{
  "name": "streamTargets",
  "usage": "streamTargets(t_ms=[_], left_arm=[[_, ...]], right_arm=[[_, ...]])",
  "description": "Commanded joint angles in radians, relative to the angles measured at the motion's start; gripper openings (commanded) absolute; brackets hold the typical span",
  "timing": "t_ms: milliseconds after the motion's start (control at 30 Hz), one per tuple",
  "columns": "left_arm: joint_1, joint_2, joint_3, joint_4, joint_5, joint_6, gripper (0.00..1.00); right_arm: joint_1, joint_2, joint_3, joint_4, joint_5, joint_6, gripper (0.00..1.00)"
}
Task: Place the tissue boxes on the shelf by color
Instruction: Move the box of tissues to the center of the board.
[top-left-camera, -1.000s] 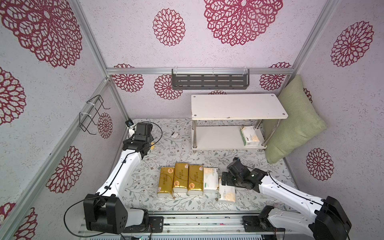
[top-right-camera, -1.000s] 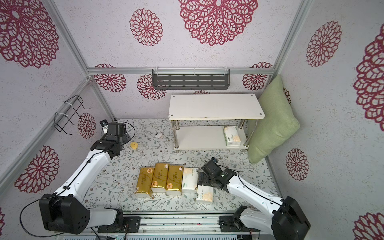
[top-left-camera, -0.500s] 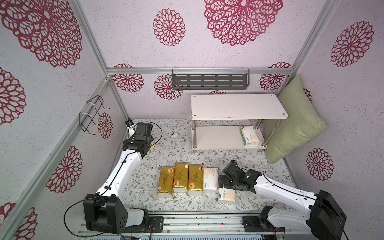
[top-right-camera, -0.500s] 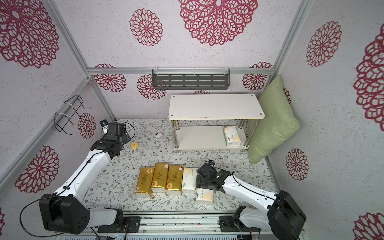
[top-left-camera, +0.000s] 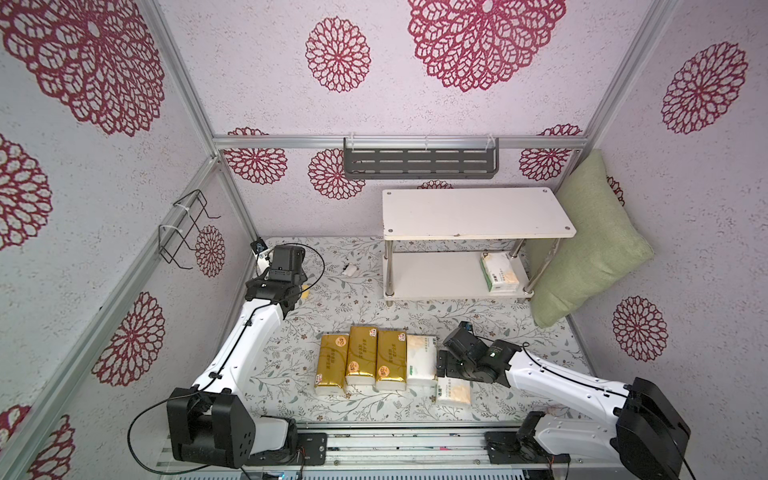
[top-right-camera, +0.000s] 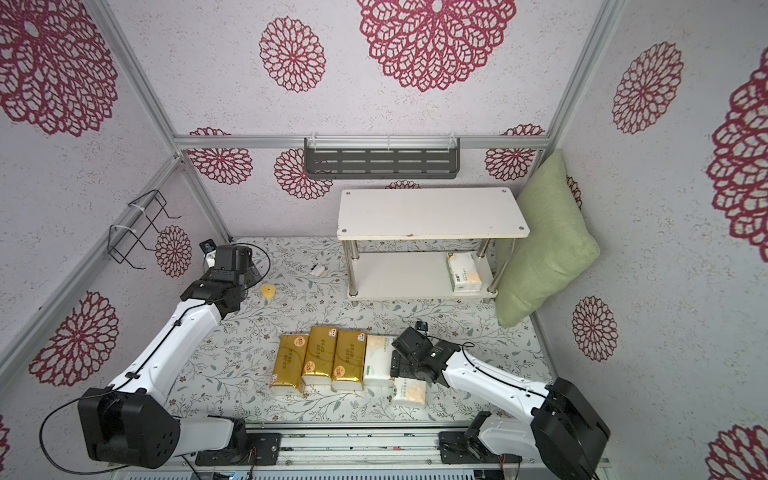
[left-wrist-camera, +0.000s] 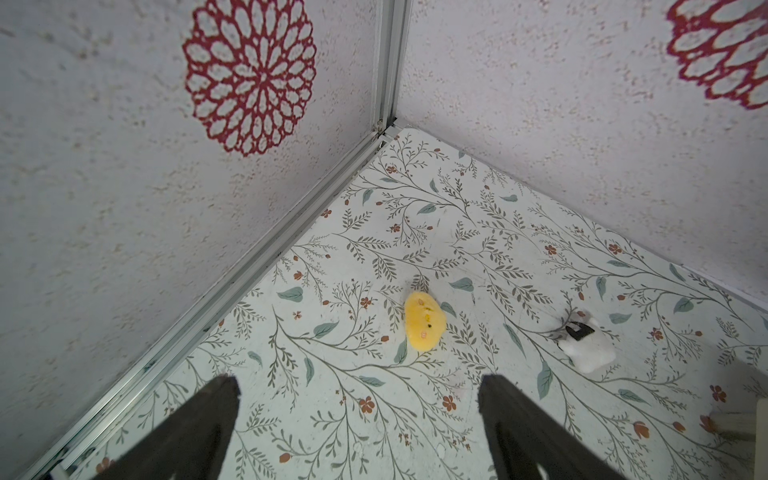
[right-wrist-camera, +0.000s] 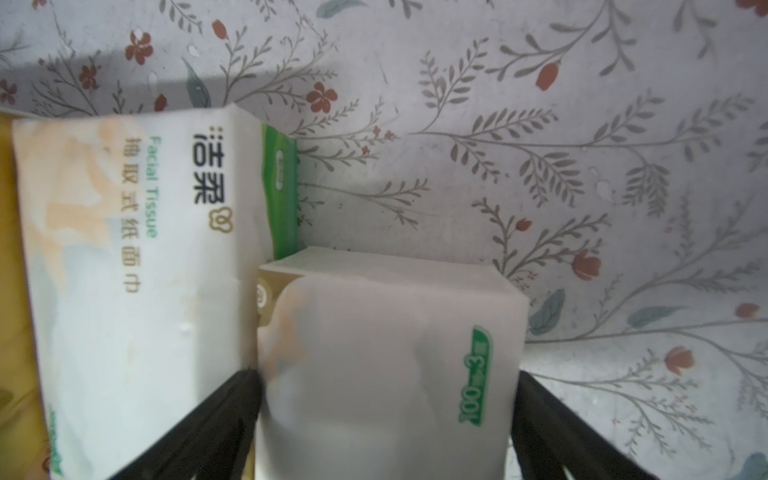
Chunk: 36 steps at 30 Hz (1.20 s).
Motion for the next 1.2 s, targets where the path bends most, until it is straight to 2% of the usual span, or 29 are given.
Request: streamTargets(t_ms=[0, 500, 900, 1167], left_arm=[[-0.006, -0.003, -0.012, 0.015, -0.001, -0.001, 0.97], [-0.006, 0.004, -0.01, 0.015, 0.001, -0.002, 0.97], [-0.006, 0.002, -0.008, 0.009, 0.001, -0.005, 0.97], [-0.006, 0.001, -0.006, 0.004, 0.0, -0.004, 0.97]], right_arm=[[0.006, -0.003, -0.011, -0.01, 0.015, 0.0, 0.95], [-0.066, -0.029, -0.026, -0.018, 0.032, -0.078, 0.89], [-0.243, 0.012, -0.03, 0.084, -0.005, -0.291, 0.88], [-0.294, 0.068, 0.014, 0.149, -0.003, -0.414, 0.88]])
